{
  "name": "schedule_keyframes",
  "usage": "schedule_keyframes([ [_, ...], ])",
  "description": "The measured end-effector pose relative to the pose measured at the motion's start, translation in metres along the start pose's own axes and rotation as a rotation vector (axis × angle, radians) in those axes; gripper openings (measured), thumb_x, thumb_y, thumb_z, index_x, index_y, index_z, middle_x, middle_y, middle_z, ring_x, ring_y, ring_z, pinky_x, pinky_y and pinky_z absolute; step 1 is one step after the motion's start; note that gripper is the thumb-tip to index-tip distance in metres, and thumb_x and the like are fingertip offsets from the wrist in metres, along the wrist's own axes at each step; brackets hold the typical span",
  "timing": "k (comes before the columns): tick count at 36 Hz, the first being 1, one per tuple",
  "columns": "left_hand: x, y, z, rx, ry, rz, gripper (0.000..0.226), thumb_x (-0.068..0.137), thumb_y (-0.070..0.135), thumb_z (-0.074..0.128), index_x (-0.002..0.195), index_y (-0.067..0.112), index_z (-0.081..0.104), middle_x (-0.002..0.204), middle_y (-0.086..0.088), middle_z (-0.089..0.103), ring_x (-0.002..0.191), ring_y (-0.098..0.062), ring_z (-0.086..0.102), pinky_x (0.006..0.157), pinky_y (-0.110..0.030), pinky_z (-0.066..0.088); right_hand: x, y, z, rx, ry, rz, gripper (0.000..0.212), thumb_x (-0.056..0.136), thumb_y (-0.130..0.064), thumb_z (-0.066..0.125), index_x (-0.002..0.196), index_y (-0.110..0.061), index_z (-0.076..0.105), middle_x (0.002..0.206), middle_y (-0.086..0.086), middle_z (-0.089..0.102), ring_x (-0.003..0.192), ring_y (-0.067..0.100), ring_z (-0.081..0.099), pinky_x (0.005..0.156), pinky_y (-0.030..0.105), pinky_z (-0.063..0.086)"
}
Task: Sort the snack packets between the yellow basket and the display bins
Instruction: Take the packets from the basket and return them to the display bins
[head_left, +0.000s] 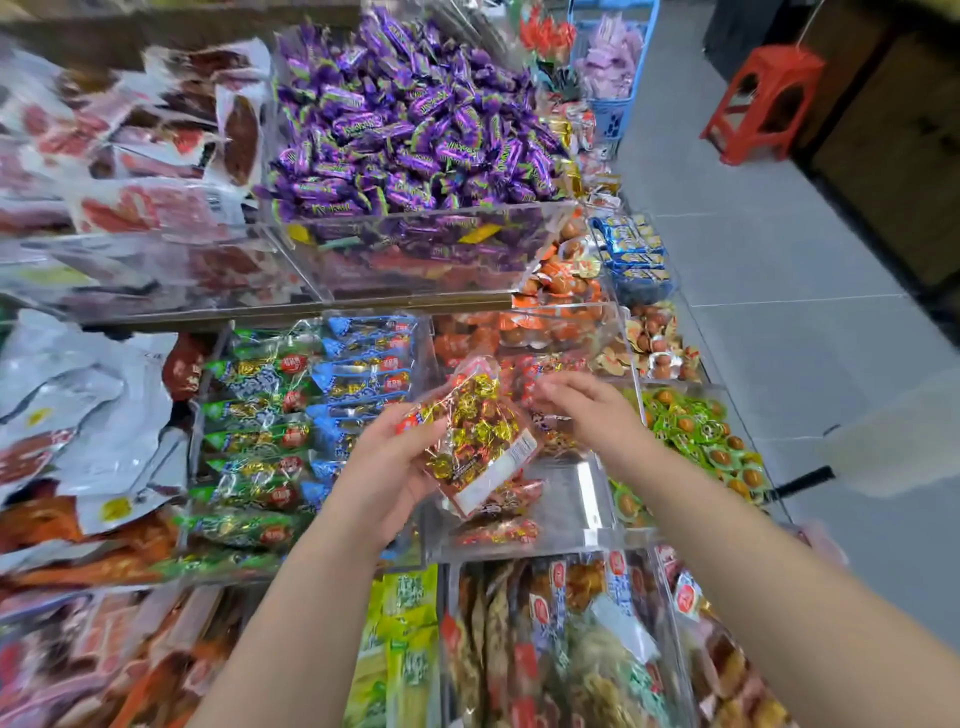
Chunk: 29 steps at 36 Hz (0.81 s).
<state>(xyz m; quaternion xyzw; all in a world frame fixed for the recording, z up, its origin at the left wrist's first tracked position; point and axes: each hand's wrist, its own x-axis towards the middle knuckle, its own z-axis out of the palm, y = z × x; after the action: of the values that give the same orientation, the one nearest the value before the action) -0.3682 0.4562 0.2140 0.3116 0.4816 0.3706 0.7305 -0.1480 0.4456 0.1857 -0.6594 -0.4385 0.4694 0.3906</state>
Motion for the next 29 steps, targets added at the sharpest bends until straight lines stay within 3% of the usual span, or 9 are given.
schedule_keyframes([
  [5,-0.003,0.000,0.014,-0.089,-0.026,-0.052,0.011,0.095,0.011,0.053,0.101,0.007,0.061,0.083,-0.008,0.075,0.071,-0.019,0.073,0.052,-0.032,0.056,-0.039,-0.023,-0.010,0.341,-0.242,0.002,0.023,0.092,-0.020,0.056,0.114,-0.023,0.062,0.085,-0.015,0.072,0.057,0.003,0.063,0.057,0.018,0.051],
  [8,-0.007,0.004,0.020,-0.188,-0.050,-0.202,0.015,0.096,0.015,0.052,0.091,0.006,0.063,0.073,-0.010,0.073,0.056,-0.021,0.070,0.041,-0.028,0.054,-0.054,-0.028,-0.012,0.427,-0.187,-0.094,0.034,0.092,0.001,0.046,0.110,-0.023,0.063,0.089,-0.007,0.072,0.067,0.001,0.065,0.058,0.014,0.050],
  [13,-0.012,0.009,0.020,0.023,-0.193,-0.289,0.032,0.077,0.019,0.066,0.106,0.007,0.063,0.089,-0.013,0.071,0.071,-0.027,0.069,0.058,-0.035,0.058,-0.065,-0.035,-0.014,0.112,-0.092,-0.171,0.055,0.085,0.010,0.044,0.111,-0.036,0.060,0.103,-0.009,0.060,0.080,-0.010,0.059,0.066,0.006,0.046],
  [15,-0.013,0.011,0.021,0.120,-0.257,-0.248,0.049,0.071,0.024,0.069,0.116,0.005,0.061,0.101,-0.014,0.070,0.089,-0.031,0.067,0.083,-0.049,0.053,-0.064,-0.043,-0.014,0.412,-0.126,0.006,0.049,0.088,0.004,0.038,0.119,-0.028,0.059,0.098,-0.005,0.060,0.062,-0.004,0.059,0.054,0.010,0.048],
  [17,-0.013,0.012,0.022,0.224,-0.284,-0.149,0.050,0.066,0.027,0.075,0.110,0.005,0.063,0.099,-0.009,0.074,0.089,-0.025,0.070,0.082,-0.043,0.056,-0.065,-0.051,-0.013,0.656,-0.191,0.126,0.039,0.094,-0.009,0.038,0.129,-0.016,0.052,0.089,0.001,0.064,0.048,0.004,0.054,0.044,0.017,0.045],
  [21,-0.013,0.012,0.027,0.503,-0.198,0.015,0.049,0.060,0.033,0.088,0.098,0.010,0.068,0.098,-0.009,0.074,0.098,-0.030,0.069,0.093,-0.049,0.051,-0.066,-0.058,-0.018,0.182,-0.270,0.094,0.030,0.088,-0.027,0.061,0.117,-0.022,0.063,0.112,0.000,0.066,0.087,0.014,0.060,0.066,0.028,0.045],
  [24,-0.012,0.011,0.035,0.598,-0.093,0.118,0.034,0.063,0.036,0.087,0.086,0.019,0.069,0.095,-0.005,0.074,0.097,-0.027,0.069,0.092,-0.047,0.052,-0.066,-0.062,-0.020,-0.315,-0.329,0.082,0.026,0.081,-0.030,0.072,0.107,-0.030,0.068,0.097,-0.008,0.069,0.076,0.006,0.060,0.066,0.024,0.047],
  [27,-0.012,0.013,0.038,0.767,-0.039,0.222,0.046,0.071,0.047,0.079,0.107,0.027,0.059,0.112,0.008,0.063,0.098,-0.008,0.060,0.082,-0.030,0.051,-0.061,-0.061,-0.017,-0.280,-0.139,0.175,0.028,0.080,-0.026,0.073,0.107,-0.027,0.065,0.096,-0.004,0.065,0.070,0.010,0.064,0.054,0.023,0.051],
  [29,-0.018,0.012,0.036,0.924,-0.068,0.281,0.079,0.065,0.058,0.077,0.132,0.031,0.043,0.125,0.013,0.043,0.113,-0.005,0.047,0.091,-0.026,0.042,-0.057,-0.059,-0.016,-0.169,0.017,0.256,0.031,0.082,-0.021,0.070,0.110,-0.022,0.057,0.104,0.003,0.063,0.082,0.022,0.068,0.063,0.033,0.059],
])
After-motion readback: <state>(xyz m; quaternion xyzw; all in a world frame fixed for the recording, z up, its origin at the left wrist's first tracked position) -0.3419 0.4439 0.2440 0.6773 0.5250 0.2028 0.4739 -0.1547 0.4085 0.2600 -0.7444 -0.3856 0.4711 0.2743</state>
